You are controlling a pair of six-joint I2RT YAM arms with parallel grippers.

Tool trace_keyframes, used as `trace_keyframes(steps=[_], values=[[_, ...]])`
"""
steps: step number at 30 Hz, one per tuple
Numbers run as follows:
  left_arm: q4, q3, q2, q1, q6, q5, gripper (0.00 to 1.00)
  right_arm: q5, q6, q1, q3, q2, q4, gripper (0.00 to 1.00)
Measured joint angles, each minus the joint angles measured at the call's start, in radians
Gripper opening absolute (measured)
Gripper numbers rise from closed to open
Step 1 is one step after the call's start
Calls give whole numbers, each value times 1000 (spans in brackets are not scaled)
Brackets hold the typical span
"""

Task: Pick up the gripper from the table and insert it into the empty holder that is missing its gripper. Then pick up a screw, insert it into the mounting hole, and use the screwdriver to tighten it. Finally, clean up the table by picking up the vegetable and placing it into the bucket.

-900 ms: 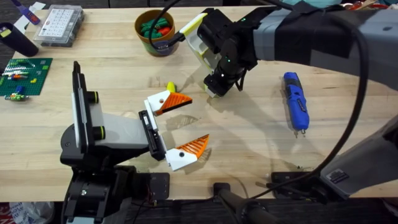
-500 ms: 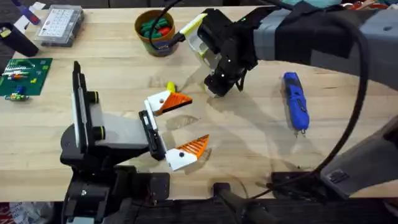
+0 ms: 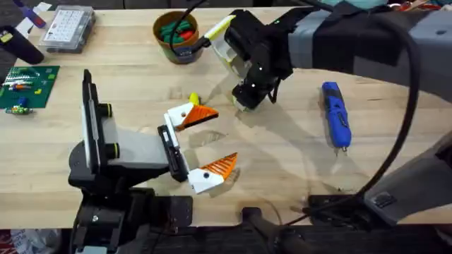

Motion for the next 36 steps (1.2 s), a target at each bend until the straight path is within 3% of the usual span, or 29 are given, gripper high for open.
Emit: trace_keyframes(steps=[2, 3, 8, 9, 10, 20, 32, 36], values=[[0, 0, 0, 0, 0, 0, 990, 0, 1, 0, 0, 0, 1, 40], [0, 0, 0, 0, 0, 0, 990, 0, 3, 0, 0, 0, 1, 129], [0, 0, 0, 0, 0, 0, 990, 0, 2, 0, 0, -1, -3, 856], [0, 0, 0, 0, 0, 0, 990, 0, 1, 1, 0, -2, -5, 952], [0, 0, 0, 0, 0, 0, 990, 0, -1, 1, 0, -6, -9, 981], [0, 0, 0, 0, 0, 0, 990, 8, -8, 1, 48, -116, -172, 990], [0, 0, 0, 0, 0, 0, 990, 7, 0, 0, 56, -496, -364, 990], [0, 0, 0, 0, 0, 0, 990, 7, 12, 0, 6, -669, -365, 990]])
